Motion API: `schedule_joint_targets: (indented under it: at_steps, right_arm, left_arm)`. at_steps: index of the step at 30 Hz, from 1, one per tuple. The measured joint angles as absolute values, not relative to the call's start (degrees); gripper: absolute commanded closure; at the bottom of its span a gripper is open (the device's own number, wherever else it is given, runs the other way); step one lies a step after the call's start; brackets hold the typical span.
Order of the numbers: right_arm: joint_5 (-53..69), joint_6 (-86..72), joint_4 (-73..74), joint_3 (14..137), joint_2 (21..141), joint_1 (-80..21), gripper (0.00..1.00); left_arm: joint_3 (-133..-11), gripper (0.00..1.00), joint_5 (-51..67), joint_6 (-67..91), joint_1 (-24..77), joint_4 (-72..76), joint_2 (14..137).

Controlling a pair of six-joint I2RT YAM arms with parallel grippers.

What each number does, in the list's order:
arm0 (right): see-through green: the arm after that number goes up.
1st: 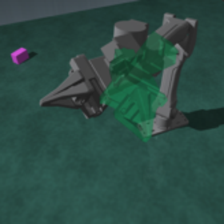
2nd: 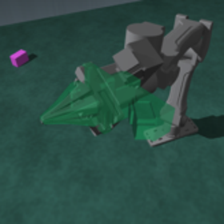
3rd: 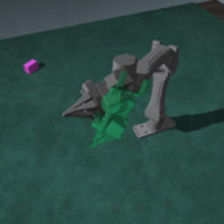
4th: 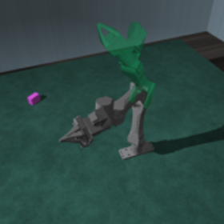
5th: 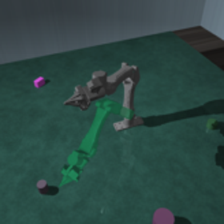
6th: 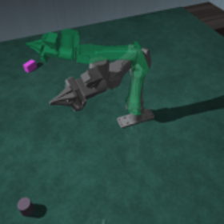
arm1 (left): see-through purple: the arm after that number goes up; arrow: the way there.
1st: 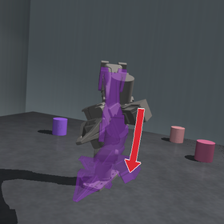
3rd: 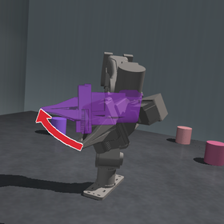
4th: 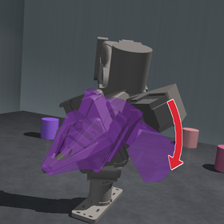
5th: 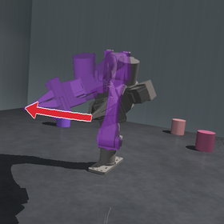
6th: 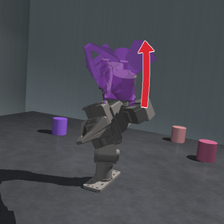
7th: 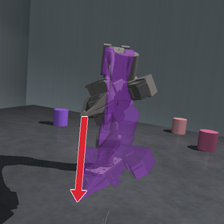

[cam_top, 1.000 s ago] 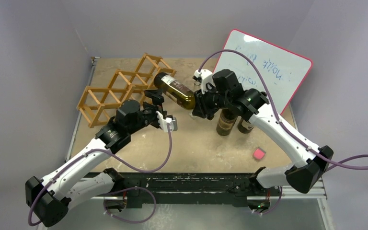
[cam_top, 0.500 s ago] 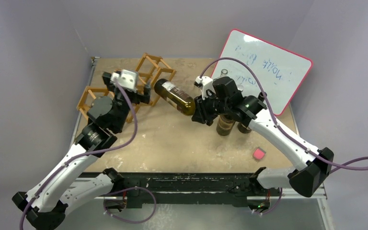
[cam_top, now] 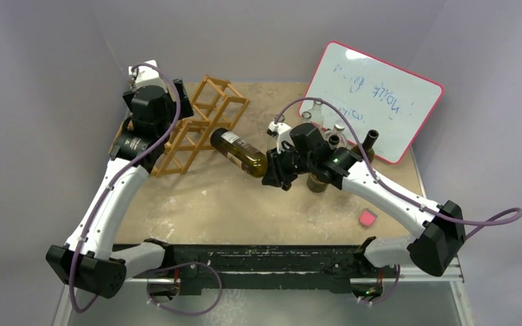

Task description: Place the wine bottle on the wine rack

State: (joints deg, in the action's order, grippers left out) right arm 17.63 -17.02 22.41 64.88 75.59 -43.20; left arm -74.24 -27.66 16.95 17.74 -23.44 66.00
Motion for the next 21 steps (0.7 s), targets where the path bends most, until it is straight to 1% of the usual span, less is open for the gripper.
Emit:
schedule_joint_targets:
  at_steps: [4,6,8,14,21]
  right_arm:
    - [17.0,-18.3,20.7,63.1,75.6,-44.2,1.0]
    - [16.0,-18.7,20.2,62.5,75.6,-44.7,1.0]
    - [15.0,-19.1,19.5,61.9,75.7,-45.1,1.0]
    - [12.1,-20.1,15.7,59.4,76.9,-45.7,1.0]
    - [9.3,-19.9,11.7,58.8,82.8,-46.0,1.0]
  left_arm:
    - [-74.2,0.01,-23.8,20.9,12.6,-26.2,67.6]
    - [-74.2,0.04,-22.9,22.2,10.2,-26.7,67.7]
    - [-74.2,0.1,-22.7,23.7,7.1,-27.2,67.5]
    - [-74.1,0.19,-23.7,28.0,-1.9,-30.5,66.1]
    - [-71.9,0.23,-27.1,29.2,-4.2,-33.7,61.8]
